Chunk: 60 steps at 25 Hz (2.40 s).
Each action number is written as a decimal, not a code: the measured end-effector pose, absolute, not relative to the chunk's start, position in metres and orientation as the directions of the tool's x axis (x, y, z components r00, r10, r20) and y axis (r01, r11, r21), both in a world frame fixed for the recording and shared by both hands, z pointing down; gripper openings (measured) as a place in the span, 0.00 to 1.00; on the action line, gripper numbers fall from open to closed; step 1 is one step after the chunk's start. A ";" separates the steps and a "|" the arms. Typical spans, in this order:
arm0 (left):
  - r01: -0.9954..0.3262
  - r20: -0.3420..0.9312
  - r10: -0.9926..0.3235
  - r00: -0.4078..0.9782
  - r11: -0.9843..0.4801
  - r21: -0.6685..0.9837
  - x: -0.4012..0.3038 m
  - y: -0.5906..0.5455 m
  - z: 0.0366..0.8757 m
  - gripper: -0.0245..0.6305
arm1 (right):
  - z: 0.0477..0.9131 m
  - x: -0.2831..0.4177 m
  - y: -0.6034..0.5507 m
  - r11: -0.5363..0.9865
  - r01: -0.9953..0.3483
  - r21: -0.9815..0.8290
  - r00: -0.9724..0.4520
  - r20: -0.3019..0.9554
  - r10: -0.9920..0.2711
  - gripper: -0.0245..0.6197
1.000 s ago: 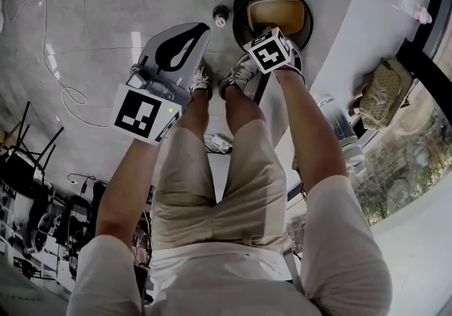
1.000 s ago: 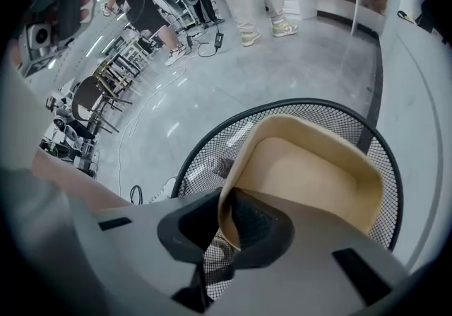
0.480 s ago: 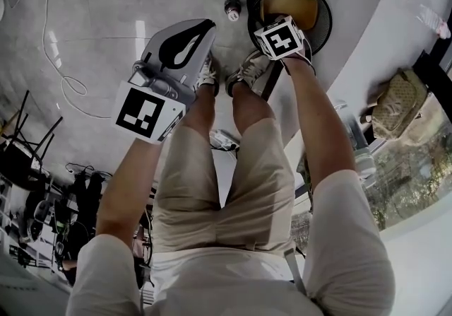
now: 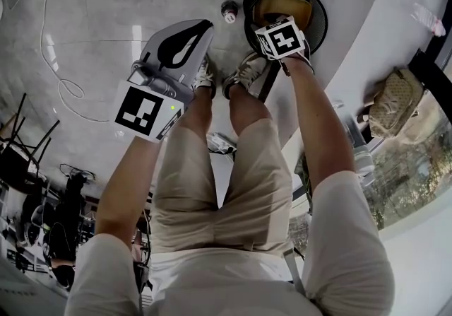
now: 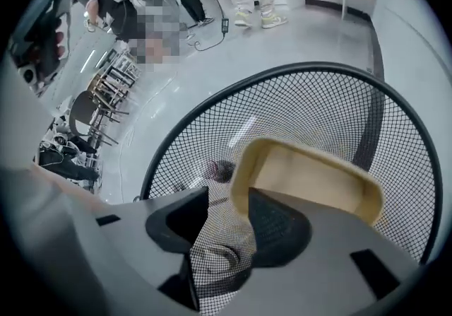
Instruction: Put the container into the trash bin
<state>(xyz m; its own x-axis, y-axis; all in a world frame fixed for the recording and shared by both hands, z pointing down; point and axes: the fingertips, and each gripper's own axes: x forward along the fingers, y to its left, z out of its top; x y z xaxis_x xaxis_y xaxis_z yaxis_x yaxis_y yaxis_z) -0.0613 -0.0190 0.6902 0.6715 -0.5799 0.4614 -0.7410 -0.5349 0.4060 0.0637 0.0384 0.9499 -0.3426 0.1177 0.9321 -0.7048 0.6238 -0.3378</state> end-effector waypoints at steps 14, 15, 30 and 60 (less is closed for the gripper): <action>-0.735 0.443 -0.587 0.678 -0.557 0.387 -0.064 -0.010 0.639 0.08 | 0.884 0.077 0.031 0.630 -0.732 -0.259 -0.299 0.953 0.044 0.32; -0.735 0.440 -0.589 0.678 -0.559 0.383 -0.064 -0.009 0.631 0.08 | 0.875 0.078 0.029 0.629 -0.735 -0.253 -0.296 0.954 0.037 0.32; -0.748 0.436 -0.611 0.661 -0.583 0.317 -0.071 0.009 0.530 0.08 | 0.744 0.092 0.013 0.583 -0.796 -0.164 -0.292 0.947 -0.132 0.08; -0.746 0.258 -0.706 0.660 -0.657 0.109 -0.047 -0.025 0.241 0.07 | 0.362 0.153 -0.059 0.316 -0.921 -0.228 -0.387 0.628 -0.675 0.04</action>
